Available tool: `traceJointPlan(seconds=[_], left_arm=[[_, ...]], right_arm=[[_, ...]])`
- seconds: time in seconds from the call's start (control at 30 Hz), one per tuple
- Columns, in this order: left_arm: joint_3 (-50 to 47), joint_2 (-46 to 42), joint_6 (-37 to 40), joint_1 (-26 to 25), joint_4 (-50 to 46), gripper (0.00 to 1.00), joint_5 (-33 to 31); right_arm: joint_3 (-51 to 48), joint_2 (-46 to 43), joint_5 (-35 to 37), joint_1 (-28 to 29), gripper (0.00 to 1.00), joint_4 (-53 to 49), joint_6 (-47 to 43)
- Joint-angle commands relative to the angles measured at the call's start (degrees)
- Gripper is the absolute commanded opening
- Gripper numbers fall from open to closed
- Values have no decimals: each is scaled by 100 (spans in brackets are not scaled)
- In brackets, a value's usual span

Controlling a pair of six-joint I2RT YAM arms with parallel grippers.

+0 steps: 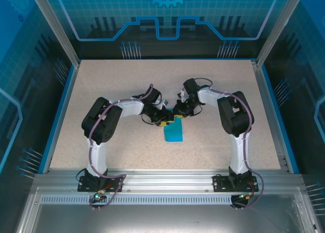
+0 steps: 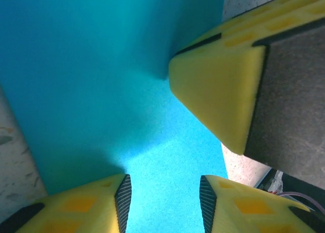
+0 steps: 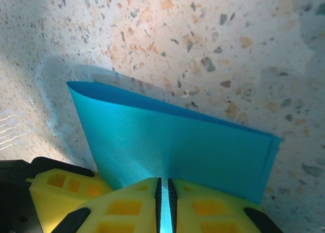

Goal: Fold a paper plane with a square sheet of paper (fold left side to right side)

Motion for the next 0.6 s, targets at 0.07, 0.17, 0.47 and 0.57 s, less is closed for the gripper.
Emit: traceJointPlan(seconds=[0.07,0.17,0.47,0.57], left_arm=[[-335,-491,111,-96,243,46,69],[-387,-448,76,-94,512,47,200],[-435,-226,227,-115,504,46,224],[-555,-247,310,-167,478,46,228]], right_arm=[[-21,263,351,35,16,-389,-34],[-15,282,391,50,16,-419,-30],[62,336,440,77,16,-501,-9],[72,347,469,81,16,-539,0]])
